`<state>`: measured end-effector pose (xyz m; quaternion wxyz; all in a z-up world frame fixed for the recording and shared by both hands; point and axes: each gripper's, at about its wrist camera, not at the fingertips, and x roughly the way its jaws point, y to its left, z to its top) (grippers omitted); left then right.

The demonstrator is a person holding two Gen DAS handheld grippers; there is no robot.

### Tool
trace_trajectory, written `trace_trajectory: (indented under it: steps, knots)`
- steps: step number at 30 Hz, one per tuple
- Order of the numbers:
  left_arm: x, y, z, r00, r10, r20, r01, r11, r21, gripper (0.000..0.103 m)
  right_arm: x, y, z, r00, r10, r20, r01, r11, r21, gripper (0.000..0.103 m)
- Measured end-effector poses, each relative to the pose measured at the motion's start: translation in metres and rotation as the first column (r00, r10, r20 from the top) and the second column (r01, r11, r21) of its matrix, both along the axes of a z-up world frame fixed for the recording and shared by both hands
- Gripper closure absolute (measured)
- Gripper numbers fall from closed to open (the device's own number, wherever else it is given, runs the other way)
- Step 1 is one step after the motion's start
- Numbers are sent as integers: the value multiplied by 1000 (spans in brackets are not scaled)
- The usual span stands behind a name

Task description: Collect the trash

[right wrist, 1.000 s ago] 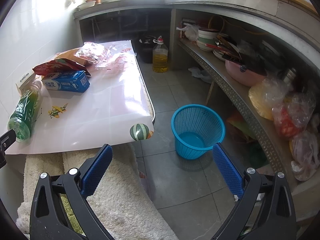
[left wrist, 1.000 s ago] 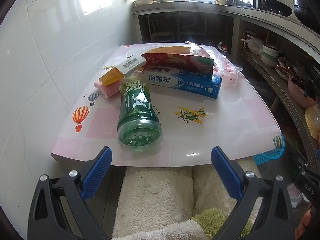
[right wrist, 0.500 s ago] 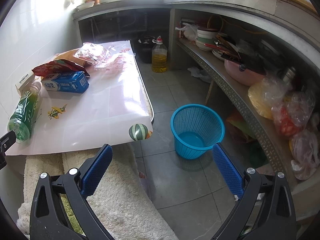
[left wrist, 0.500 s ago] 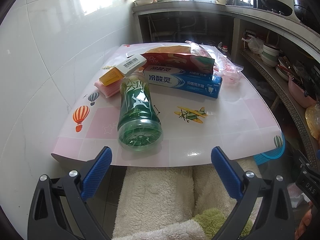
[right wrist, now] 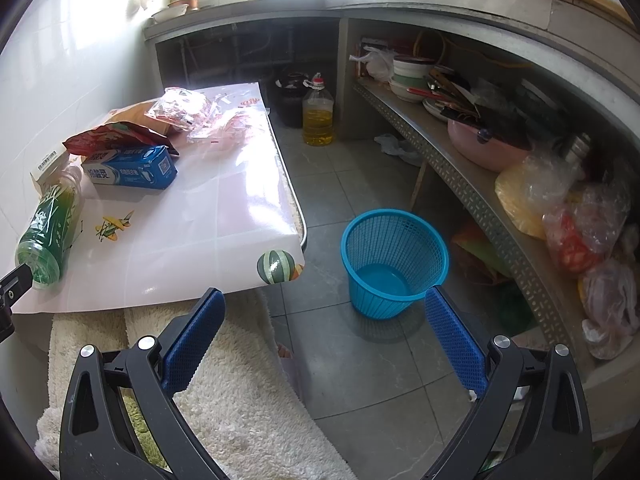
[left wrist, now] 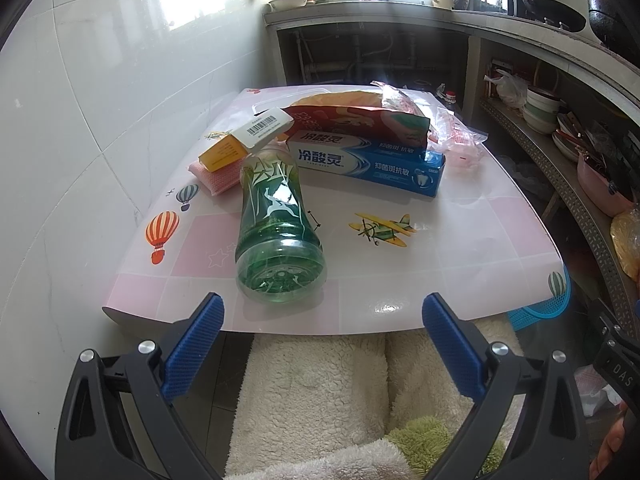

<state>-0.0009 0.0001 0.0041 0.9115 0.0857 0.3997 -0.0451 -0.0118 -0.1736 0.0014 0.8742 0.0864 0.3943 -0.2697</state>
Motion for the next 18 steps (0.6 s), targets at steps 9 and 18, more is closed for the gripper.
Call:
trace_trajectory:
  steps: [9, 18]
  knots:
    - [0, 1, -1, 1000, 0, -1, 0, 1000, 1, 6, 0, 0, 0, 1000, 0, 1, 0, 1000, 0, 8]
    - [-1, 4, -2, 1000, 0, -3, 0, 1000, 2, 6, 0, 0, 0, 1000, 1, 1, -1, 1000, 1, 8]
